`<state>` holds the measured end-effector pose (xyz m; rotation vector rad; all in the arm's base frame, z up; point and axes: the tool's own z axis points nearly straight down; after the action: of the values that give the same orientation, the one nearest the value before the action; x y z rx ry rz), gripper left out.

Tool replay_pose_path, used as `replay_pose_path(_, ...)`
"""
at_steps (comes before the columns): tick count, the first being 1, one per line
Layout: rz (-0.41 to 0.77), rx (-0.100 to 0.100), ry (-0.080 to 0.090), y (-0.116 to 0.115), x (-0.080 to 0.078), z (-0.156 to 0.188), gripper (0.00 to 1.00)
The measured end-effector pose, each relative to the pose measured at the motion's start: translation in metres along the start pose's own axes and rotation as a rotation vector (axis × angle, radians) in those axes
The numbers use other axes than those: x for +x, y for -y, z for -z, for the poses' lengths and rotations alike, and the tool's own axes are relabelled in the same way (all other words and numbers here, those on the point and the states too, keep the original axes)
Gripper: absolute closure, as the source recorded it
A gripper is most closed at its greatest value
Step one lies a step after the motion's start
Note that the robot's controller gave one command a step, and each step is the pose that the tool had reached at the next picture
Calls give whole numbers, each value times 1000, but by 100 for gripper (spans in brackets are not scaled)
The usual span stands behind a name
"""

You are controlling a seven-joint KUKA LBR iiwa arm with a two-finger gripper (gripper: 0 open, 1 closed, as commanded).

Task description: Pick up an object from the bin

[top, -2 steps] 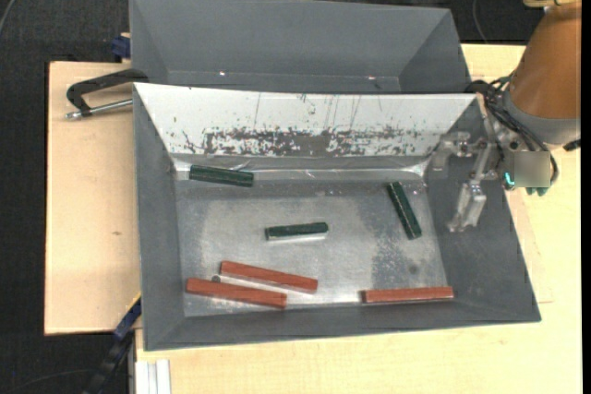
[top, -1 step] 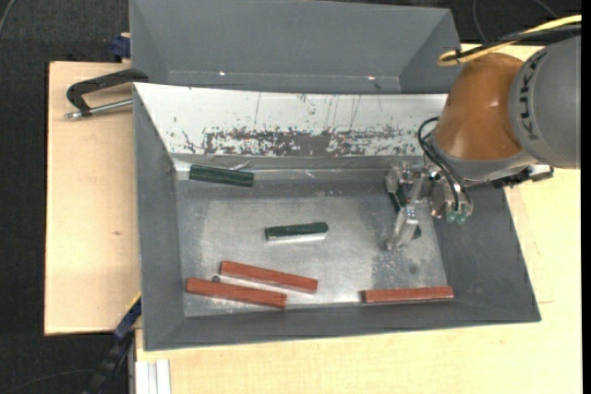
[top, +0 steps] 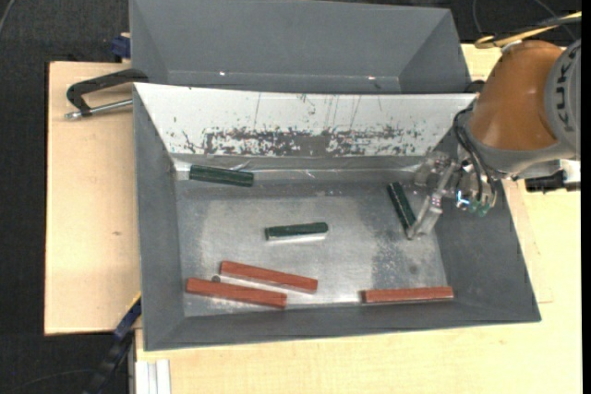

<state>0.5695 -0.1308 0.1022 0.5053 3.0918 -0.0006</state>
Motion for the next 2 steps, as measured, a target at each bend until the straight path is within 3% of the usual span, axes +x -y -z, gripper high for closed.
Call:
replay_pose_path(1, -201, -1, -9, -22, 17, -1, 0)
replay_pose_path(2, -311, 0, -6, -42, 34, -31, 0)
